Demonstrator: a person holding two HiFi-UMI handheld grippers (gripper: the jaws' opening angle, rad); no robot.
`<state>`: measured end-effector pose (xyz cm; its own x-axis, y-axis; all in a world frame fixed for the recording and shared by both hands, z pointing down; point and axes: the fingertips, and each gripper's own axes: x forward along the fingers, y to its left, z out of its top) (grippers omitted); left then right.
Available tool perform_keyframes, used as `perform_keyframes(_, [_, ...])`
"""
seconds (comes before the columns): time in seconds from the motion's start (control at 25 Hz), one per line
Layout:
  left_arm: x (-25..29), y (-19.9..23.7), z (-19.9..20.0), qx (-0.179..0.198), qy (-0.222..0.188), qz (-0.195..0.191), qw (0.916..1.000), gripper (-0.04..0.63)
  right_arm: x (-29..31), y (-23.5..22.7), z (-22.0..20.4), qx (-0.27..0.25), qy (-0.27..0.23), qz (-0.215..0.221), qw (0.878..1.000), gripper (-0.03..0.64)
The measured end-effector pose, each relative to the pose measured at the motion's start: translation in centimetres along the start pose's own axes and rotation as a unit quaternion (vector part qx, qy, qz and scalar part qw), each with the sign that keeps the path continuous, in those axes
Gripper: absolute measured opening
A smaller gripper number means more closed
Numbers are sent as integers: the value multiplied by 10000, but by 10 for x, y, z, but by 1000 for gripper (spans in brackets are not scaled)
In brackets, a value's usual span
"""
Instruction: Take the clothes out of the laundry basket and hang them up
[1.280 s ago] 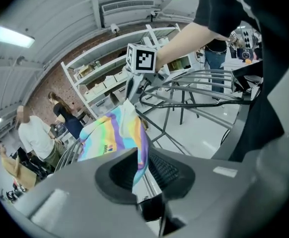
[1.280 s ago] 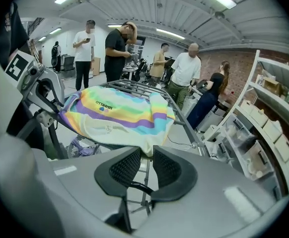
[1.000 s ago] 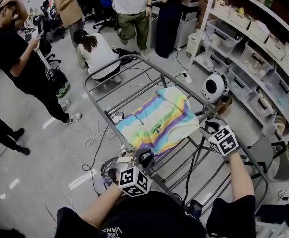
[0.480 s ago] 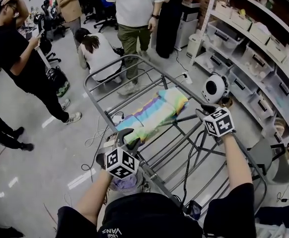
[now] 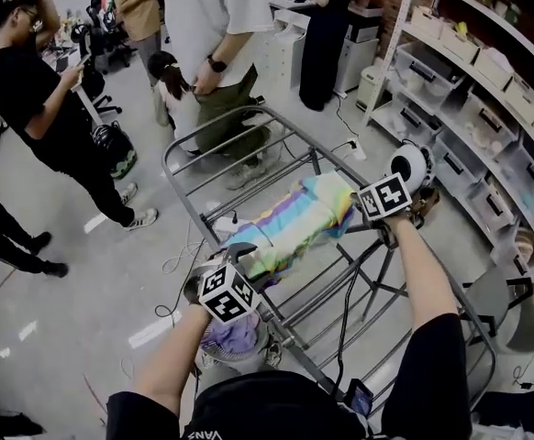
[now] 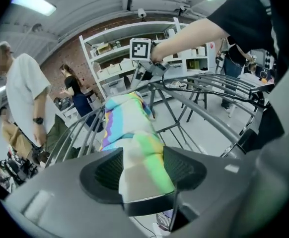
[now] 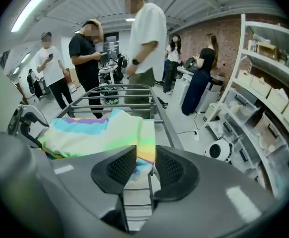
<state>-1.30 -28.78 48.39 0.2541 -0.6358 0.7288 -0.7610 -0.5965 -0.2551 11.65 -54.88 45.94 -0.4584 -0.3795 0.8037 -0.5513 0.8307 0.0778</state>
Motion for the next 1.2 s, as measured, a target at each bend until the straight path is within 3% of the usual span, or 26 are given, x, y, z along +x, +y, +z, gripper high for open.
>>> perform_keyframes(0.12, [3,-6,0,-46,66,-127,9999,228,20,-6,-7,541,159,199,9982,123])
perform_keyframes(0.24, [6,-18,-2,-58,77,-301,9995,144,33,-7,-14,860,195,343,9955,119])
perform_keyframes(0.32, [6,-20,-3,-46,64,-297,9995,91,35,-1,-11,813,187,511,9952,87])
perform_keyframes(0.4, [2,-17,-2,-59,83,-213,9997,83,33,5,-6,676,230,652,9953,31])
perform_keyframes(0.48, [-5,-15,0,-59,123,-121,9998,74,28,6,-2,577,269,640,9959,23])
perform_keyframes(0.64, [-21,-18,0,-63,148,170,9997,18,12,-7,3,597,90,393,9974,18])
perform_keyframes(0.96, [-49,-19,-16,-164,198,721,9971,15,-27,-77,-6,1033,-230,-473,9933,17])
perform_keyframes(1.2, [-66,-29,-26,-130,292,888,9955,14,-37,-108,-29,1444,-210,-868,9855,17])
